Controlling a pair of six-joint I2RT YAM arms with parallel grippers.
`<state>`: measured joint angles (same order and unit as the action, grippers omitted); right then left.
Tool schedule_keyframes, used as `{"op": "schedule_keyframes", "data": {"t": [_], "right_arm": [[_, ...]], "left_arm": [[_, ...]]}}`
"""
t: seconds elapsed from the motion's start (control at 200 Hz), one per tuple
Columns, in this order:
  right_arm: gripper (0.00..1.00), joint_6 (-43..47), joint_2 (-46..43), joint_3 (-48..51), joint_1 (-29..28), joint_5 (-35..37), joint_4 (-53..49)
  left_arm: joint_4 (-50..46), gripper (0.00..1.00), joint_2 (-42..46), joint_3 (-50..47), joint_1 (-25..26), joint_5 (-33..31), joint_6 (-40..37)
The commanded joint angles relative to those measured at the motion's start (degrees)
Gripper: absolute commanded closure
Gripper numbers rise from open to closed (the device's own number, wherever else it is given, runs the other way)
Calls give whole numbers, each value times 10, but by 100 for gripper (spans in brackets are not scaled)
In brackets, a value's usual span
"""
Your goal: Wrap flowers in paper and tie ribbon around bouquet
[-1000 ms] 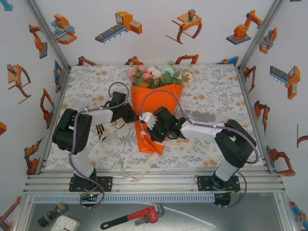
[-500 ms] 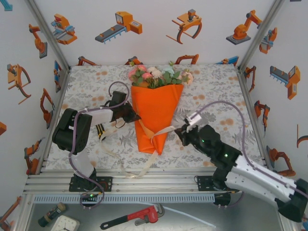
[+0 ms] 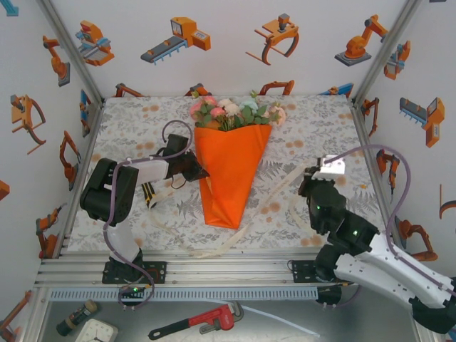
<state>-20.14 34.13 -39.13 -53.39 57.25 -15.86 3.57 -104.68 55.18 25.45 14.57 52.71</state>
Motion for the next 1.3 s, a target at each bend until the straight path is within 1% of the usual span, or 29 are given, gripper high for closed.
{"op": "schedule_keyframes", "data": {"t": [0.0, 0.06, 0.1, 0.14, 0.18, 0.2, 0.23, 0.26, 0.27, 0.305, 0.34, 0.35, 0.37, 0.441, 0.486, 0.536, 0.581, 0.621, 0.656, 0.711, 0.771, 0.861, 0.986, 1.011, 1.071, 1.156, 1.222, 1.252, 1.297], "right_arm": [[100, -258, 38, -40, 4, 230, -262], [100, -271, 52, -29, 16, 212, -265], [100, -277, 64, -17, 39, 185, -264], [100, -291, 80, -6, 84, 130, -265], [99, -306, 99, 2, 151, 38, -262], [93, -309, 108, 8, 186, -14, -257], [80, -306, 121, 18, 237, -97, -243], [66, -297, 133, 27, 270, -162, -227], [60, -289, 135, 29, 279, -183, -221], [39, -272, 140, 34, 292, -224, -199], [22, -262, 141, 35, 293, -240, -189], [19, -258, 141, 35, 293, -246, -185], [17, -249, 141, 32, 294, -255, -180], [16, -214, 134, 16, 293, -286, -169], [17, -185, 129, 5, 294, -329, -147], [20, -148, 132, 1, 294, -422, -96], [22, -138, 147, -1, 293, -516, -50], [24, -156, 173, -3, 291, -591, -11], [25, -193, 203, -3, 288, -645, 28], [25, -259, 259, 1, 274, -695, 93], [24, -305, 322, -9, 250, -692, 131], [16, -305, 400, -41, 215, -646, 152], [15, -305, 499, -57, 209, -661, 249], [17, -306, 516, -61, 208, -660, 261], [22, -300, 550, -74, 206, -645, 270], [25, -286, 588, -78, 198, -619, 289], [28, -274, 609, -80, 191, -614, 301], [31, -269, 619, -78, 189, -620, 317], [41, -267, 634, -73, 188, -634, 347]], "left_arm": [[-8, 100, -3, 14, -2, -7, -13], [-7, 100, -5, 15, -2, -5, -12], [-6, 100, -7, 16, -2, -4, -13], [-5, 100, -9, 17, -1, -2, -13], [-5, 100, -10, 17, -2, -2, -13], [-4, 100, -11, 18, -2, -1, -12], [-3, 100, -12, 17, -1, 0, -11], [-1, 100, -12, 17, -1, 1, -11], [0, 100, -12, 17, -1, 1, -11], [0, 100, -11, 16, -1, 2, -11], [0, 100, -11, 16, -1, 3, -11], [0, 100, -11, 16, -1, 3, -12], [0, 100, -11, 17, -1, 4, -11], [1, 100, -12, 18, -1, 6, -12], [-1, 100, -12, 18, -2, 3, -14], [-6, 100, -11, 19, -2, -2, -15], [-9, 100, -12, 19, -2, -6, -15], [-6, 100, -11, 17, -3, -6, -16], [6, 100, -9, 11, -3, -2, -17], [45, 100, -4, -7, -4, 9, -15], [70, 100, 1, -17, -4, 18, -16], [85, 100, 10, -30, -6, 24, -18], [74, 100, 17, -38, -8, 12, -31], [66, 100, 17, -38, -8, 7, -35], [63, 96, 23, -43, -8, -6, -36], [77, 91, 42, -63, -9, -29, -40], [78, 87, 55, -72, -8, -49, -48], [79, 84, 60, -74, -8, -55, -52], [78, 78, 62, -75, -9, -57, -59]]}}
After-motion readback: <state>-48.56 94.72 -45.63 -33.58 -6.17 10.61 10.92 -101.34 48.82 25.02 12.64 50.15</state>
